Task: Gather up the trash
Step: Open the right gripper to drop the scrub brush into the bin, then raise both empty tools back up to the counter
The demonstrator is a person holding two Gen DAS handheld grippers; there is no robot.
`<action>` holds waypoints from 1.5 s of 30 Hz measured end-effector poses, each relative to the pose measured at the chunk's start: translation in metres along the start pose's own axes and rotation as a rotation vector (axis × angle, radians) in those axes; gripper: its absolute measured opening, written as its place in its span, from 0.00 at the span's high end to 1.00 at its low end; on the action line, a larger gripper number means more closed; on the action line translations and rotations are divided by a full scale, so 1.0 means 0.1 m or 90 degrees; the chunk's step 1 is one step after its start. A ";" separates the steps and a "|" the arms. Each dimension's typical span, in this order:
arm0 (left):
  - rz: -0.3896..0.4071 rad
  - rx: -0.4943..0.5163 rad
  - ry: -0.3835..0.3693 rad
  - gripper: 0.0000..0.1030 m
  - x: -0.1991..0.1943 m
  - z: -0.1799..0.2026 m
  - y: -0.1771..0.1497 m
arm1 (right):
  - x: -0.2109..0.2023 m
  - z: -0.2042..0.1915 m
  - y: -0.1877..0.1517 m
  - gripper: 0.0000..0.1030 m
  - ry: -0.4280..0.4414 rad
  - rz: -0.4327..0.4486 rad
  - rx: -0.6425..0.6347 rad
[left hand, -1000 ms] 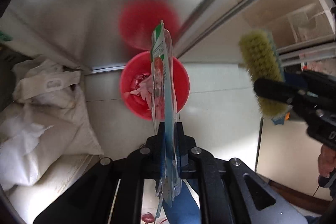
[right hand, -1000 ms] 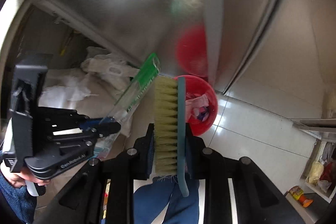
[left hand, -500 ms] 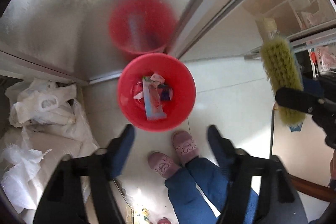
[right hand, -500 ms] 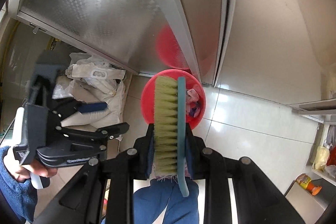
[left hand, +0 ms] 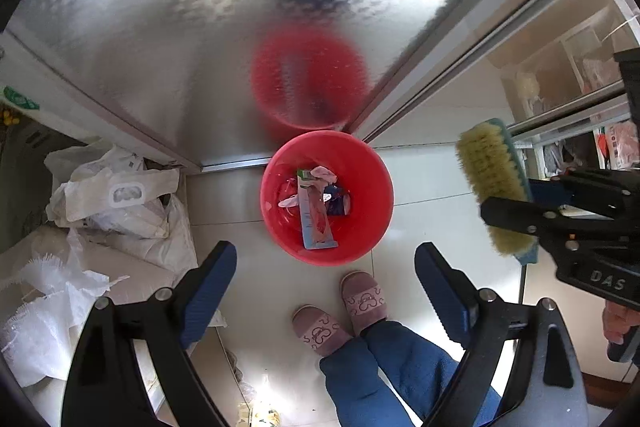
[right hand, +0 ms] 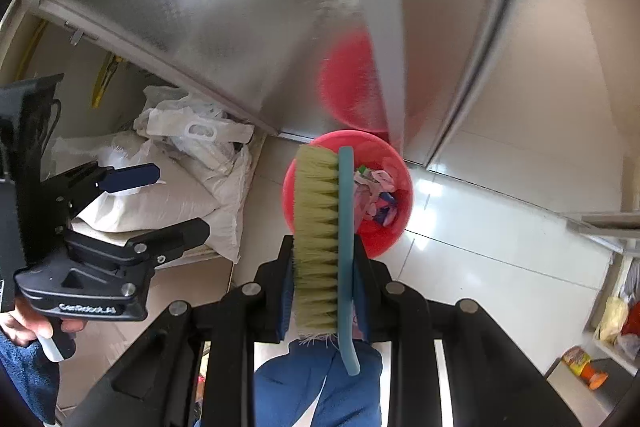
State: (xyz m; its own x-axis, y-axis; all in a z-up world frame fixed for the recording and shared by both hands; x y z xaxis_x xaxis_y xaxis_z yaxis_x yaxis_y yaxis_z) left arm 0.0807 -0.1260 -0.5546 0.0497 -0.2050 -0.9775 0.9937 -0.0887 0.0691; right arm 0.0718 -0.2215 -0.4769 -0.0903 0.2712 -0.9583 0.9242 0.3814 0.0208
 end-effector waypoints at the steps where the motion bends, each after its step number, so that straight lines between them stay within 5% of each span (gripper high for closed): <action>1: 0.000 -0.004 -0.001 0.13 0.00 -0.03 -0.01 | 0.03 -0.02 0.02 0.77 -0.002 -0.002 -0.006; 19: 0.005 -0.040 0.025 0.13 -0.03 -0.32 -0.14 | 0.46 -0.06 0.14 0.76 -0.065 -0.038 -0.092; 21: 0.006 -0.041 0.020 0.13 -0.02 -0.32 -0.16 | 0.48 -0.05 0.13 0.70 -0.066 -0.039 -0.090; 23: 0.006 -0.041 0.018 0.13 -0.03 -0.32 -0.18 | 0.46 -0.04 0.13 0.49 -0.067 -0.035 -0.084; 28: 0.020 -0.049 0.030 0.13 -0.18 -0.31 -0.19 | 0.37 -0.08 0.11 0.30 -0.055 -0.028 -0.076; 37: 0.054 -0.062 0.047 0.13 -0.93 -0.22 -0.21 | -0.24 -0.36 0.09 0.17 -0.040 -0.002 -0.111; 45: 0.070 -0.075 0.031 0.13 -1.80 -0.03 -0.31 | -1.20 -0.70 0.05 0.02 -0.058 0.054 -0.161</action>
State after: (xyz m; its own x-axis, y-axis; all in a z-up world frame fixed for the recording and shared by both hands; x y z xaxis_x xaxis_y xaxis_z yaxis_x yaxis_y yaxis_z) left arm 0.0409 -0.0830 -0.3819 0.1614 -0.1588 -0.9740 0.9867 0.0468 0.1559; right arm 0.0613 -0.1899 -0.3415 0.0275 0.2359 -0.9714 0.8039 0.5724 0.1617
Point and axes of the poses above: each gripper's, at about its wrist camera, not at the fingertips, and x roughly the way its jaws point, z to its right, y to its top, the point moved 7 cm from there along x, roughly the way its jaws point, and after that the axes turned 4 degrees about -z, right-handed, at the moved point
